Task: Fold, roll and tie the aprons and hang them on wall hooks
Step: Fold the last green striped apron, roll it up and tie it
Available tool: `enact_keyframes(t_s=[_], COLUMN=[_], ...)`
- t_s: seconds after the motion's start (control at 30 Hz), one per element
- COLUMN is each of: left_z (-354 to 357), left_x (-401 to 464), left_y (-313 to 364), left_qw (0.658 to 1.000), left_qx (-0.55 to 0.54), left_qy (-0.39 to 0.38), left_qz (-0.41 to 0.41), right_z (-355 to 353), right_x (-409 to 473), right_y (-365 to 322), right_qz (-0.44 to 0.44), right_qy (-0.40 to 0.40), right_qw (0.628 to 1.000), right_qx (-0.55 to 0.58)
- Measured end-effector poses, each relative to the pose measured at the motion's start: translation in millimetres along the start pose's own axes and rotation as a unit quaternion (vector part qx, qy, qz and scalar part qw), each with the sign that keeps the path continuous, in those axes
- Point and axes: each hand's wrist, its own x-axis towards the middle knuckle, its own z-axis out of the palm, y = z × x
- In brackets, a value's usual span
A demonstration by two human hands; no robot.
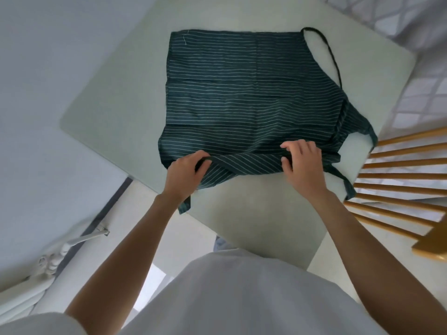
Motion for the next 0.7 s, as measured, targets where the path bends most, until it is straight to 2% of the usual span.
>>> enact_keyframes(t_s=[0.1,0.23,0.37,0.43,0.53,0.7], left_z=[-1,-3,-10,-12,-9,4], left_x=[-2,-3,-5,-6,-11,-22], left_y=[4,8,6,1,-9,-3], left_qw=[1.0,1.0,1.0,0.999,0.997,0.994], left_qx=[0.008,0.008,0.011,0.025,0.037,0.022], left_qy=[-0.021,-0.009,-0.004,0.004,0.003,-0.015], left_qz=[-0.008,-0.009,0.022,0.044,0.064,0.11], right_z=[-1,23,36,32,21,5], right_x=[2,5,14,14,-3,-41], right_y=[-37,-98,-111,-101,-70,-23], right_qz=[-0.07,-0.124,-0.098,-0.1,-0.089,0.039], right_qy=[0.003,0.005,0.033,0.055,0.044,0.07], right_qw=[0.997,0.992,0.994,0.993,0.994,0.995], right_qx=[0.044,0.013,-0.019,-0.03,-0.045,-0.064])
